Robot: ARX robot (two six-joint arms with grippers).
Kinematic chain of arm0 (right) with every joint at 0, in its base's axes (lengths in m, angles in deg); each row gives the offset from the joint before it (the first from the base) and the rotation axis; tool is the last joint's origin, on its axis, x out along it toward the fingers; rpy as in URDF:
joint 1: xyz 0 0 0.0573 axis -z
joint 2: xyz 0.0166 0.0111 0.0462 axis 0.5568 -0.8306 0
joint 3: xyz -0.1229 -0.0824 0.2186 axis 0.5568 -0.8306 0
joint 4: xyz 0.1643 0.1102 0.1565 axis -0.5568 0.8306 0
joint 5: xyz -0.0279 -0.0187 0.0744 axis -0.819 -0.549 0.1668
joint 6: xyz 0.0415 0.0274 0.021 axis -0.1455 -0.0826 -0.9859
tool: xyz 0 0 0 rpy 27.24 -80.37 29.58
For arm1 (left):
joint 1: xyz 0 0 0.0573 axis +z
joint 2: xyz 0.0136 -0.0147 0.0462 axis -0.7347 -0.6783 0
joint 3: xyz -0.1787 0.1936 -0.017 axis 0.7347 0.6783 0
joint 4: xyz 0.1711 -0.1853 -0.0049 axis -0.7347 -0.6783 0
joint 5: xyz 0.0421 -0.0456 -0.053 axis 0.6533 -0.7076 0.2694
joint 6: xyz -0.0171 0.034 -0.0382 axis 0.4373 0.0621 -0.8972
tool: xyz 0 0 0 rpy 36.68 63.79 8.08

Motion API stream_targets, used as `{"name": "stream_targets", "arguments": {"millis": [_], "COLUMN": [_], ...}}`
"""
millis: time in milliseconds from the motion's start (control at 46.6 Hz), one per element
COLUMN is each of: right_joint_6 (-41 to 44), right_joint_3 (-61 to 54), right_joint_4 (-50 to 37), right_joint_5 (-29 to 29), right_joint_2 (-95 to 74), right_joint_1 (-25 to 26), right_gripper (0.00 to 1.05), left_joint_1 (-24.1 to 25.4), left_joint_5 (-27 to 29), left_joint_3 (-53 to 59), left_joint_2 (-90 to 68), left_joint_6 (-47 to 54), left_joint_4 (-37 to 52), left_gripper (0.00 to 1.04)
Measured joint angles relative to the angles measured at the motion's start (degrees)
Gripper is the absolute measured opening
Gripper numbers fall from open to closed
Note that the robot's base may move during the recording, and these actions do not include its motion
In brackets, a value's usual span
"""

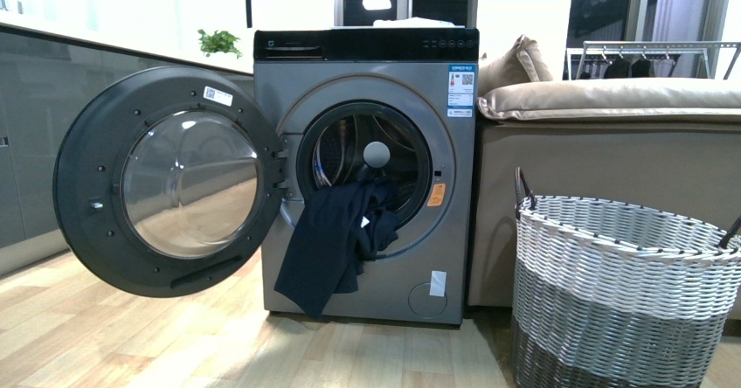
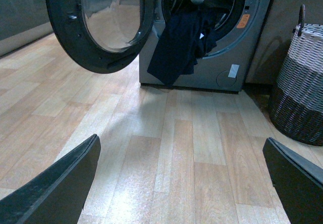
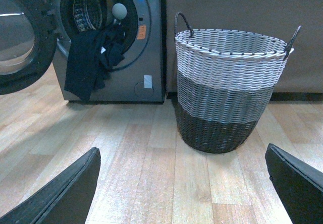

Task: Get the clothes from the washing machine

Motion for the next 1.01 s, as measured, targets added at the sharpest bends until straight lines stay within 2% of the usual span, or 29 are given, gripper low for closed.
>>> {"name": "stream_targets", "arguments": {"millis": [1008], "right_joint_6": [0.00], "right_joint_3": [0.00], "right_joint_4": [0.00], "right_joint_5": [0.00], "right_joint_2": [0.00], "right_joint_1": [0.00], "right_gripper": [0.97], "left_joint_1": [0.00], "left_joint_5": [0.00], "left_joint_3": [0.00], "left_joint_2": [0.00], "left_joint_6": [0.00], "left_joint_4": [0.00], "left_gripper": [0.98]}}
